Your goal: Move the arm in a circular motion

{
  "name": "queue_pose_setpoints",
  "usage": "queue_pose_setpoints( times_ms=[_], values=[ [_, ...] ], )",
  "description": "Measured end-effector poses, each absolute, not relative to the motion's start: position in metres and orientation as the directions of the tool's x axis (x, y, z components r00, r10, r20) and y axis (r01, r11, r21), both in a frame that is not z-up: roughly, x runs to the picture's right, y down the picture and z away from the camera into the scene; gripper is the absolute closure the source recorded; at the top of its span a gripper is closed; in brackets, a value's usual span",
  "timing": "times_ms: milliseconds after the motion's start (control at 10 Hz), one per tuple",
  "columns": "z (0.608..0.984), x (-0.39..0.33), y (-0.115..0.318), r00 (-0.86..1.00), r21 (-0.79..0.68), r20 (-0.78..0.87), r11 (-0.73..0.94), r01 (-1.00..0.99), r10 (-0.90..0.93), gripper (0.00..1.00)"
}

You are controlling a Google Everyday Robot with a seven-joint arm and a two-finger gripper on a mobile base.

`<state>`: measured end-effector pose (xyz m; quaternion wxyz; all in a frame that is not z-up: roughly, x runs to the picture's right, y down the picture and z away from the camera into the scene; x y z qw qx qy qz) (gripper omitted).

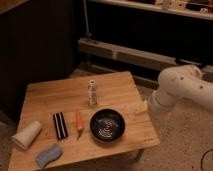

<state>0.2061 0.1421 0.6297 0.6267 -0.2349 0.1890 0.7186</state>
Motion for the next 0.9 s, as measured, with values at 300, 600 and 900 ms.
queue_pose_setpoints(
  times_ms=[300,600,900],
  values=[
    [0.591,0.171,0.181,0.008,-0.084,-0.572,-0.049,-0.995,0.820,0.20],
    [0.570,0.091,0.201,0.201,-0.209,-0.568,0.095,-0.973,0.798,0.20],
    [0.565,0.004,0.209,0.387,-0.344,-0.540,0.224,-0.912,0.747,0.20]
  ],
)
